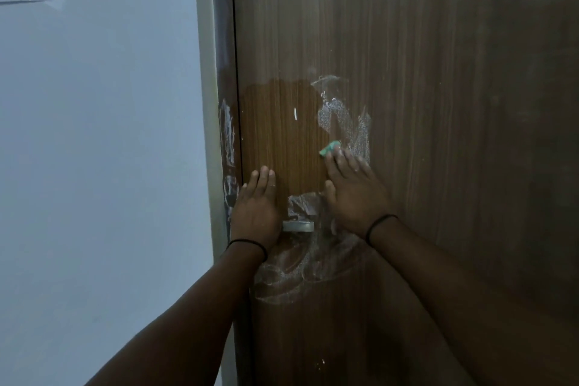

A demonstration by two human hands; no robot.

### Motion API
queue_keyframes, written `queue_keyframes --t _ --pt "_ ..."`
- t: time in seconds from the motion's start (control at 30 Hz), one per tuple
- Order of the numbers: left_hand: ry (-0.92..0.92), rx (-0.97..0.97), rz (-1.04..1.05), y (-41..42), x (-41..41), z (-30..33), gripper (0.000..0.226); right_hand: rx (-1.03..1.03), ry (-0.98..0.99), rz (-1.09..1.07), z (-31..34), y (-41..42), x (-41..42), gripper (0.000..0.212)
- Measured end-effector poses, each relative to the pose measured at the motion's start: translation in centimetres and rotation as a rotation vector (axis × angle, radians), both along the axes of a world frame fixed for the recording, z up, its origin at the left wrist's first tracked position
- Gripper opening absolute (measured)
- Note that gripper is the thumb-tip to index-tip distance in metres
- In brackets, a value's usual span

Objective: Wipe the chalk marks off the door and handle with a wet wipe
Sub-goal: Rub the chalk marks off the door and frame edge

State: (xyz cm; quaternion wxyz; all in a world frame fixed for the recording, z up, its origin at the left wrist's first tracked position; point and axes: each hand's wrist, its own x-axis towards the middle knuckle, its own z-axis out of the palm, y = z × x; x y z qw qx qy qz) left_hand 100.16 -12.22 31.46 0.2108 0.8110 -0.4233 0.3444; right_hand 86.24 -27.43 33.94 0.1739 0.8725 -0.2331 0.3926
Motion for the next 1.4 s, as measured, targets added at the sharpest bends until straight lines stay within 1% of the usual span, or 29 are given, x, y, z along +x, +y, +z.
queue_keyframes --t 0.03,0.1,0.17,0.2,0.3,0.37,0.4,0.47,0.53,0.57,0.63,0.7,0.73,0.8,0.87,0.9,0.97,1.0,1.03,1.1,1.17,1.2,1.3,1.33,1.4 --pt "0.004 0.001 0.005 -0.1 0.0 -0.1 0.059 0.018 -0.025 0.026 0.7 0.9 1.1 0.065" --pt "0.022 -0.003 0.028 -0.2 -0.2 -0.2 0.059 -0.013 0.034 0.073 0.4 2.3 2.7 0.066" --pt "0.017 0.007 0.045 -0.3 -0.4 -0.1 0.059 -0.07 0.118 0.099 -1.1 2.1 1.8 0.066" --pt "0.014 0.016 0.046 -0.4 -0.4 0.1 0.059 -0.059 0.121 0.084 -1.5 1.4 0.7 0.064" --pt "0.015 0.028 0.055 -0.5 -0.5 0.8 0.059 0.038 -0.045 -0.016 -0.6 -0.7 -0.7 0.062" --pt "0.027 0.003 0.058 -0.7 -1.1 1.2 0.059 0.109 -0.115 -0.001 1.2 0.1 0.5 0.063" --pt "0.029 -0.015 0.054 -0.8 -1.4 1.3 0.059 0.109 -0.097 0.03 1.5 1.0 1.3 0.064" --pt "0.0 -0.043 0.035 -0.9 -1.9 1.7 0.06 0.025 0.005 0.093 0.8 2.2 2.2 0.064" --pt "-0.06 -0.043 0.007 -1.2 -1.9 2.6 0.06 -0.015 0.057 0.109 0.4 1.8 1.2 0.061" --pt "-0.09 -0.041 -0.001 -1.5 -1.8 3.1 0.058 0.001 0.017 0.089 0.8 1.1 0.7 0.06" --pt "-0.124 -0.025 0.0 -1.9 -1.5 3.8 0.054 0.073 -0.122 0.007 2.7 0.0 0.4 0.06" --pt "-0.127 0.001 0.008 -2.4 -1.3 4.0 0.054 0.11 -0.202 -0.005 4.7 0.5 1.6 0.061" --pt "-0.125 0.012 0.012 -2.6 -1.1 4.1 0.055 0.088 -0.191 0.026 5.0 1.0 2.4 0.061" --pt "-0.123 0.023 0.022 -2.7 -0.8 4.0 0.056 -0.001 -0.093 0.094 4.1 1.7 3.0 0.061" --pt "-0.143 0.024 0.021 -2.6 -0.5 4.0 0.056 -0.052 -0.041 0.1 3.0 1.0 2.0 0.059" --pt "-0.147 0.024 0.016 -2.5 -0.3 4.1 0.055 -0.041 -0.069 0.074 3.1 0.3 1.4 0.059" --pt "-0.144 0.029 0.015 -2.4 -0.2 4.1 0.055 0.022 -0.194 -0.014 4.2 -0.6 1.2 0.059" --pt "-0.144 0.032 0.019 -2.5 -0.3 4.1 0.055 0.047 -0.235 -0.034 4.9 -0.3 1.7 0.06" --pt "-0.138 0.037 0.02 -2.5 -0.5 4.2 0.056 0.054 -0.234 -0.007 5.4 0.4 2.4 0.061" --pt "-0.118 0.042 0.018 -2.5 -0.8 4.3 0.059 -0.01 -0.13 0.085 4.9 1.8 3.8 0.061" --pt "-0.125 0.034 0.009 -2.3 -0.9 4.4 0.062 -0.076 -0.034 0.121 4.0 1.9 3.3 0.06" --pt "-0.129 0.032 -0.001 -2.2 -0.8 4.5 0.06 -0.063 -0.045 0.107 4.1 1.4 2.5 0.059" --pt "-0.127 0.023 -0.006 -2.2 -0.5 4.4 0.054 0.021 -0.228 0.008 7.0 0.1 2.0 0.058" --pt "-0.121 0.014 -0.008 -2.3 -0.4 4.3 0.054 0.033 -0.252 0.006 8.2 0.5 2.5 0.059" --pt "-0.1 -0.002 -0.011 -2.5 -0.6 4.3 0.054 -0.024 -0.187 0.06 8.8 1.9 3.9 0.059"
